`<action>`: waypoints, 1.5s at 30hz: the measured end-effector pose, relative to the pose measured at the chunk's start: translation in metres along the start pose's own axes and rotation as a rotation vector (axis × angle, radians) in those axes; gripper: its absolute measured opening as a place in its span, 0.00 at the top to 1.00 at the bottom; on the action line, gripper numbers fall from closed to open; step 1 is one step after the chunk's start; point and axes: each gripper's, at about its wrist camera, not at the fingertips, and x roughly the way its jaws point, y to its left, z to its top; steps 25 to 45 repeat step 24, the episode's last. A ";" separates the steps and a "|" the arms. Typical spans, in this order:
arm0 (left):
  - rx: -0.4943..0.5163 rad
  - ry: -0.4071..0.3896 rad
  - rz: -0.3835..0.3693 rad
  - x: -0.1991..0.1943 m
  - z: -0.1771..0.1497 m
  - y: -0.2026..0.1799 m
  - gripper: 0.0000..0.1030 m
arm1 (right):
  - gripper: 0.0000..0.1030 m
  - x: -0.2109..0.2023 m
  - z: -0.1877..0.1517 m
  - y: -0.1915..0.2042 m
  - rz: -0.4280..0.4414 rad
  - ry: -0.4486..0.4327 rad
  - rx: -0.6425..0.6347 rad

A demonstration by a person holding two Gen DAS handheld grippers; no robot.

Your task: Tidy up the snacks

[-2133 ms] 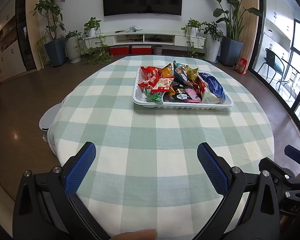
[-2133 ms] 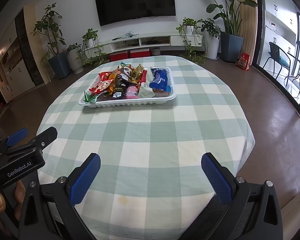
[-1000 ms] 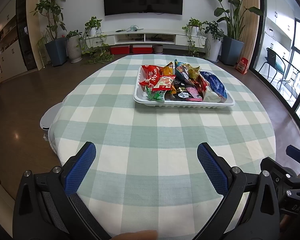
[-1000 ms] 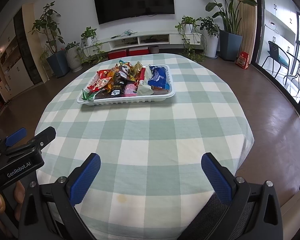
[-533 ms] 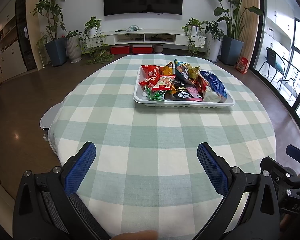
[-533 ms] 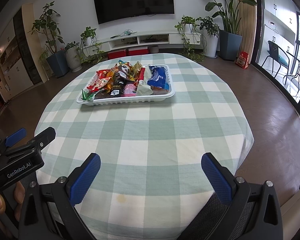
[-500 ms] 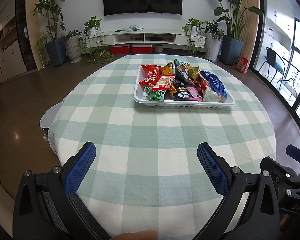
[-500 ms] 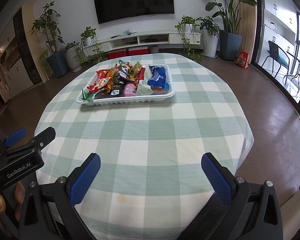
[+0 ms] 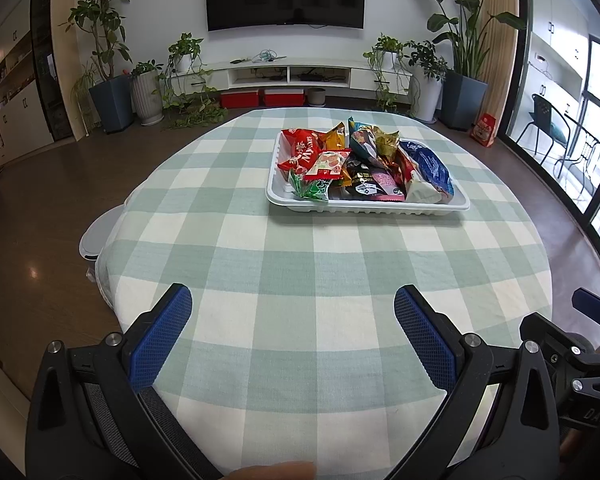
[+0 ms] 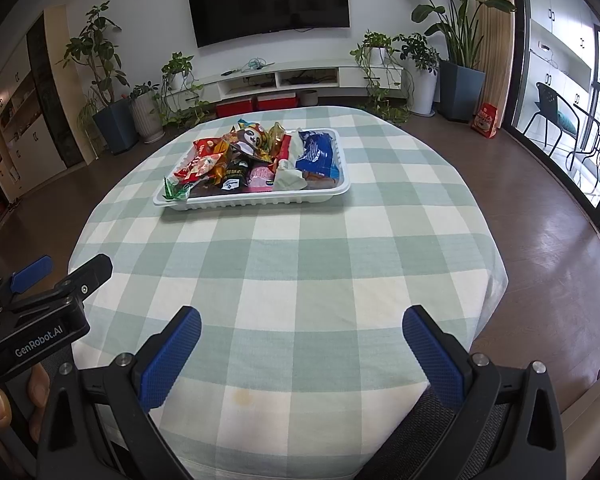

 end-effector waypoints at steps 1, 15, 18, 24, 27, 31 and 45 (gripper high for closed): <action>0.000 0.000 0.001 0.000 0.000 0.000 0.00 | 0.00 0.000 0.000 0.000 0.000 0.000 0.000; 0.002 -0.001 0.000 -0.001 0.002 -0.002 0.00 | 0.00 -0.001 0.001 0.000 0.000 0.003 -0.001; 0.004 -0.012 -0.005 -0.002 0.000 -0.001 0.00 | 0.00 -0.001 0.000 0.001 -0.001 0.004 -0.001; 0.018 -0.034 0.014 0.000 -0.007 0.001 0.00 | 0.00 -0.001 -0.005 -0.001 -0.002 0.009 0.000; 0.018 -0.034 0.014 0.000 -0.007 0.001 0.00 | 0.00 -0.001 -0.005 -0.001 -0.002 0.009 0.000; 0.018 -0.034 0.014 0.000 -0.007 0.001 0.00 | 0.00 -0.001 -0.005 -0.001 -0.002 0.009 0.000; 0.018 -0.034 0.014 0.000 -0.007 0.001 0.00 | 0.00 -0.001 -0.005 -0.001 -0.002 0.009 0.000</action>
